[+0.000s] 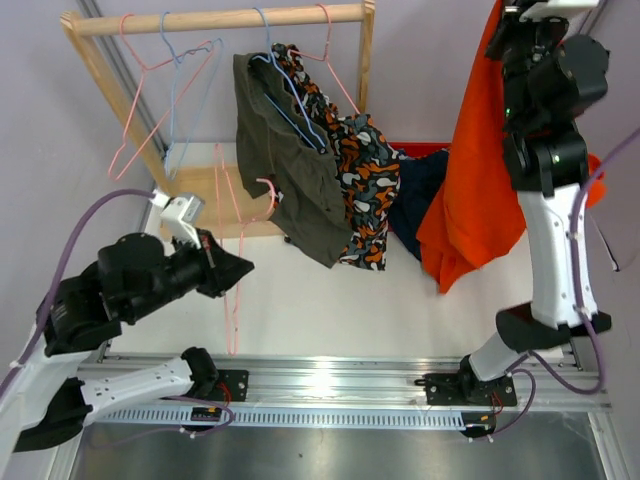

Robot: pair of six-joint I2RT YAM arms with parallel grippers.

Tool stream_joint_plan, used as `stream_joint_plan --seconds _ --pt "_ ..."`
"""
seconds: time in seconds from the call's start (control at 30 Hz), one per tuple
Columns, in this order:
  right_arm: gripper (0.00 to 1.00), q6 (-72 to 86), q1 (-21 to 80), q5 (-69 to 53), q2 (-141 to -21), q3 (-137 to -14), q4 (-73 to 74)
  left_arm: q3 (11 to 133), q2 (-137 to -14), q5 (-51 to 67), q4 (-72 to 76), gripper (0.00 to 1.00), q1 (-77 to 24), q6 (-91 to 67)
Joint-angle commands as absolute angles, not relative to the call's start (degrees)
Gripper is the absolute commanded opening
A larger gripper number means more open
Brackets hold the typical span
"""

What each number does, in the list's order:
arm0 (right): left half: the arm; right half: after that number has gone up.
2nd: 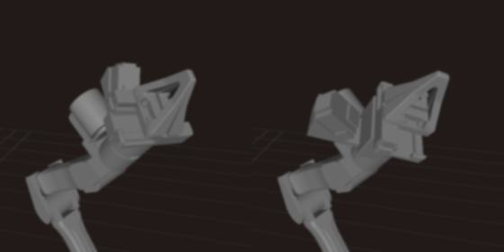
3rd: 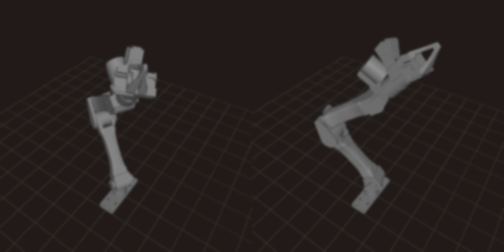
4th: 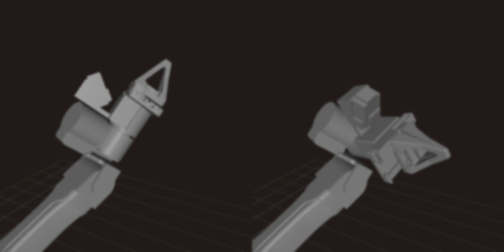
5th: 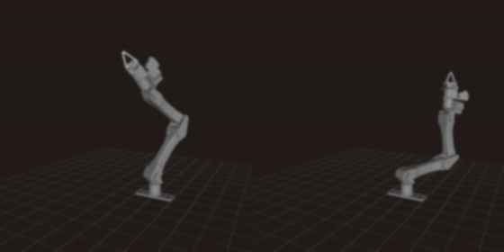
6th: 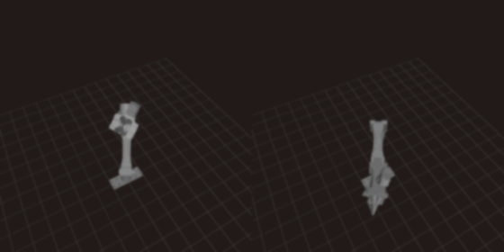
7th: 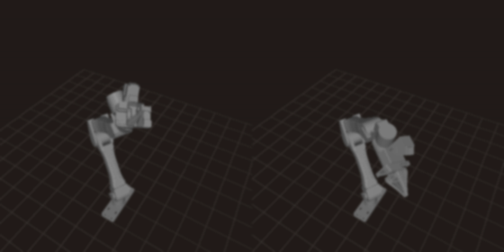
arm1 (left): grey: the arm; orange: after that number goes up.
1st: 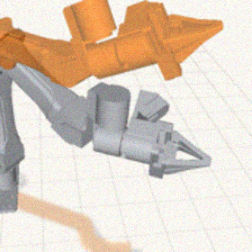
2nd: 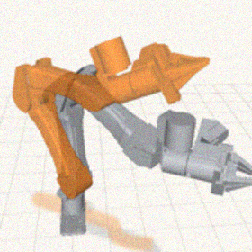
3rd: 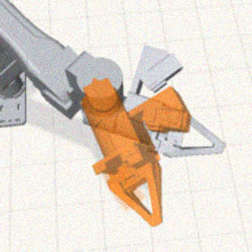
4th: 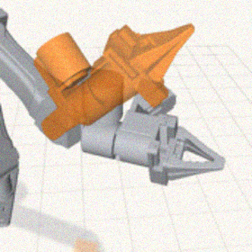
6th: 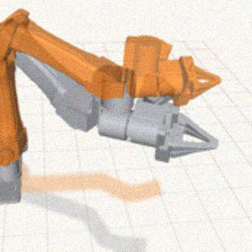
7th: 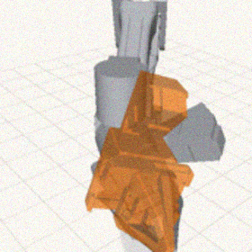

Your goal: Remove the shorts from the hanger

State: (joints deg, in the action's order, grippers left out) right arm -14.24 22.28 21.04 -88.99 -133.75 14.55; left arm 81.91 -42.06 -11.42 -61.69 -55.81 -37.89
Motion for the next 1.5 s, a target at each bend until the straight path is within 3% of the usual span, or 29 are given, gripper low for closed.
stream_joint_plan --seconds 0.0,0.23,0.33,0.4,0.43,0.57,0.63,0.67,0.8,0.9,1.13,1.47 --pt "0.0 -2.92 10.24 5.64 -93.41 -139.47 17.58 85.33 -46.57 -19.4 -57.31 0.0 -55.29 -28.84" --pt "0.0 7.1 -2.0 -4.74 -105.88 -148.69 11.69 95.7 -57.28 -8.01 -51.43 0.0 -36.23 -17.85" --pt "0.0 9.31 -3.95 -7.8 -106.44 -145.66 10.73 99.22 -60.46 -5.19 -50.1 0.0 -29.9 -15.04" --pt "0.0 9.84 -3.96 -8.88 -102.6 -132.07 7.67 102.8 -63.97 -4.05 -48.52 0.0 -25.69 -13.72" --pt "0.0 10.8 -3.78 -9.05 -100.65 -119.66 2.95 103.7 -65.38 -1.78 -47.47 0.0 -24.36 -13.54" --pt "0.0 16.51 -3.6 -9.14 -93.35 -94.48 -4.57 109.58 -72.06 2.63 -45.44 0.0 -19.25 -13.8" --pt "0.72 19.06 -3.69 -11.42 -92.46 -88.88 -1.43 113.62 -75.58 2.37 -45.18 0.0 -17.94 -13.71" --pt "0.99 19.94 -3.52 -11.77 -92.03 -82.85 -0.88 114.51 -76.63 2.46 -44.91 0.0 -16.89 -13.71" --pt "0.99 24.6 -3.08 -14.31 -85.36 -63.96 -10.07 118.03 -80.59 12.37 -41.32 0.0 -10.47 -18.35" --pt "0.99 24.17 -1.85 -14.41 -80.61 -58.29 -9.5 118.13 -83.14 19.76 -35.62 0.0 -5.55 -23.88" --pt "0.99 22.68 -0.18 -15.56 -68.83 -50.81 -7.91 111.09 -87.09 33.66 -19.09 0.0 -0.18 -38.57" --pt "0.99 22.15 4.75 -14.59 -62.06 -47.55 -5.71 123.05 -100.37 38.67 -18.36 0.0 1.67 -49.04"
